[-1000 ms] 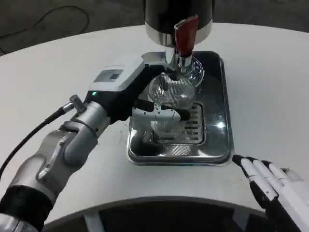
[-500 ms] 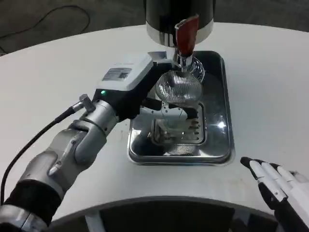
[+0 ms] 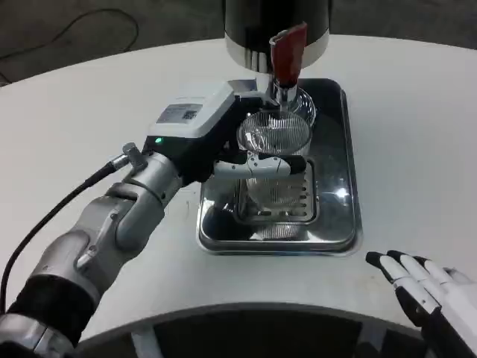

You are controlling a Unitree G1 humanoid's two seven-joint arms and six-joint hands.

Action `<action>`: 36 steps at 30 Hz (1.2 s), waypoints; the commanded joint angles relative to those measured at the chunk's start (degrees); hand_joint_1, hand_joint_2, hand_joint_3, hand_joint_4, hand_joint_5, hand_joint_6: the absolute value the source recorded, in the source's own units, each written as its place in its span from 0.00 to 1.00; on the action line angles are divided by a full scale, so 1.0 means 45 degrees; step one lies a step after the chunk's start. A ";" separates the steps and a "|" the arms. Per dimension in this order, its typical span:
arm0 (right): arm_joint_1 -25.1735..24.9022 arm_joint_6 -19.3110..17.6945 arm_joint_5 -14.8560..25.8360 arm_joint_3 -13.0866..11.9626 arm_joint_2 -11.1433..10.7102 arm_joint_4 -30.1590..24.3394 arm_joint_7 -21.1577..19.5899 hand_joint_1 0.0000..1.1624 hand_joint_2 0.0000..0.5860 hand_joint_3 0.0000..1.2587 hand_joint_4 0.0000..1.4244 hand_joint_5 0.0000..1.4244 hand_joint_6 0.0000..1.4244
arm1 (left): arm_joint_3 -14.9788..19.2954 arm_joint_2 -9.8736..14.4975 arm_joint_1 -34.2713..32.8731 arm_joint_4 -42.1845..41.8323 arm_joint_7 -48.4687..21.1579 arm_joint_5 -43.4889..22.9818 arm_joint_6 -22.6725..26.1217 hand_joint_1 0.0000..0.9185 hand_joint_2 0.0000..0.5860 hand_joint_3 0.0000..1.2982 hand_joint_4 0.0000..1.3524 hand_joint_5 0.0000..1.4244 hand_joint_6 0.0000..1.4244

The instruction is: Grasp the cup under the faucet to collect the drink, then remove the cup.

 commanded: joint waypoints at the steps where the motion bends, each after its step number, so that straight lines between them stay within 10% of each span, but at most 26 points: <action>1: -0.0052 0.0185 0.0010 0.0152 -0.0044 -0.0188 0.0204 0.21 0.72 0.03 0.00 0.00 0.00 | -0.0081 0.0172 0.0099 0.0014 -0.0176 -0.0029 -0.0016 0.17 0.18 0.26 0.19 0.34 0.57; 19: -0.0762 0.1057 -0.0111 0.0576 -0.0492 -0.0013 0.0327 0.21 0.73 0.04 0.00 0.00 0.00 | 0.0349 0.0356 0.0258 -0.0373 0.0015 -0.0481 -0.0546 0.11 0.16 0.22 0.14 0.30 0.51; 36: -0.1134 0.1472 -0.0459 0.1105 -0.0469 0.0070 0.0390 0.21 0.72 0.04 0.00 0.00 0.00 | 0.2165 0.1645 0.3391 -0.4744 -0.1019 -0.2129 -0.0464 0.09 0.16 0.22 0.17 0.31 0.48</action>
